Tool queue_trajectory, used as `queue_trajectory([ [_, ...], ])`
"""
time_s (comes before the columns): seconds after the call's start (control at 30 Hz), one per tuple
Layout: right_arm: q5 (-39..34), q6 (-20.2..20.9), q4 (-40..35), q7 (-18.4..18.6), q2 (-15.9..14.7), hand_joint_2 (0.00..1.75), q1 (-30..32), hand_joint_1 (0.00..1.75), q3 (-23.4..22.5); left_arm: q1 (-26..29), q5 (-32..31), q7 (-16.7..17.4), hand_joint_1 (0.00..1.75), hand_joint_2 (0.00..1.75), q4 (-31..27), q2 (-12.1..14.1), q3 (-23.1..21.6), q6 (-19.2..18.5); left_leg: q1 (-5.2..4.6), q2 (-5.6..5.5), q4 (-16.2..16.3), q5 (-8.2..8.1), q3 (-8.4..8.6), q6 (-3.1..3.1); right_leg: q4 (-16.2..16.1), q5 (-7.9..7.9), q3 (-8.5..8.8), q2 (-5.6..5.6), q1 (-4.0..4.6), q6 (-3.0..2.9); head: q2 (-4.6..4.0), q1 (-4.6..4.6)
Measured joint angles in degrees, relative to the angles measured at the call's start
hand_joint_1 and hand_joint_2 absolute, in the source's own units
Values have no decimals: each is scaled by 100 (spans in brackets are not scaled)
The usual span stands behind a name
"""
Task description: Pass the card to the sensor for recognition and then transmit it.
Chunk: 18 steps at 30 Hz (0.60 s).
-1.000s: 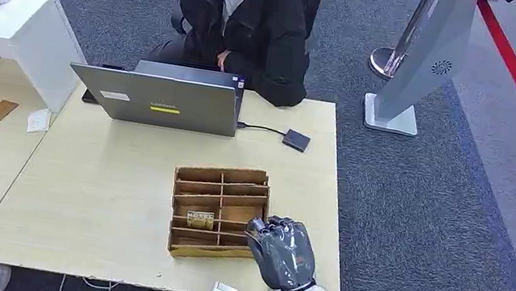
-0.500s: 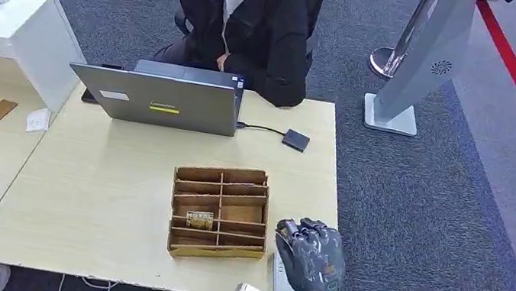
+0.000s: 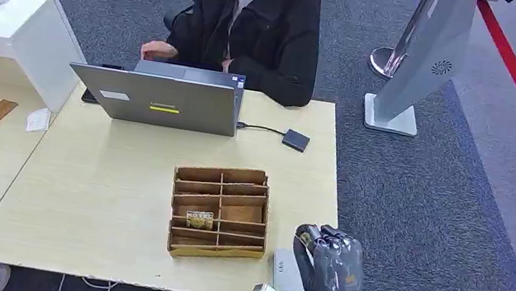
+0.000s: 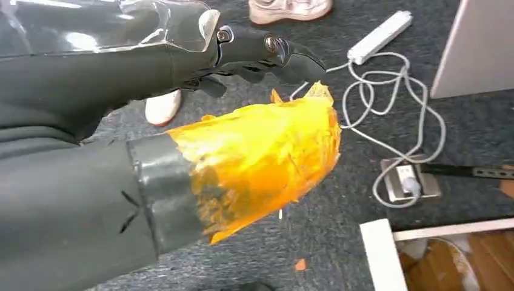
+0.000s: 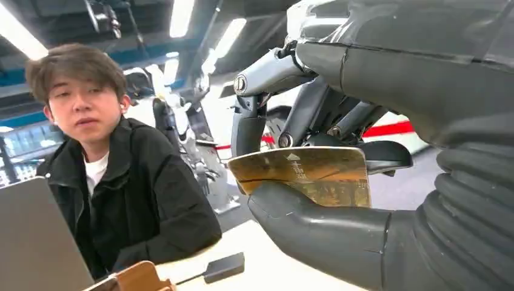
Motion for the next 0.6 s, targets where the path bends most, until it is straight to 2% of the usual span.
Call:
queue_trajectory([
  [0.1,-166,-7,-17,-26,-2,175,68,175,-11,0,-33,200,0,0,0,0,0,-54,0,0,0,0,0,0,0,0,0,0,0,0,0,0],
  [0.23,-409,-22,-33,-125,-2,175,128,175,-11,0,-131,503,0,0,0,31,0,-387,0,0,0,0,0,0,0,0,0,0,0,0,0,2],
  [0.37,-697,-46,-96,-265,-2,175,146,175,-11,1,-162,695,0,0,0,33,0,-503,0,0,0,0,0,0,0,0,1,0,0,0,0,2],
  [0.5,-1262,-4,-190,-573,-2,175,131,175,-11,2,-214,922,0,0,0,35,0,-689,0,0,0,0,-1,0,1,0,1,0,0,0,0,2],
  [0.6,-1925,194,-238,-934,11,175,80,175,-17,6,-210,992,0,0,0,35,0,-865,0,0,0,0,-1,0,1,0,2,0,0,0,0,0],
])
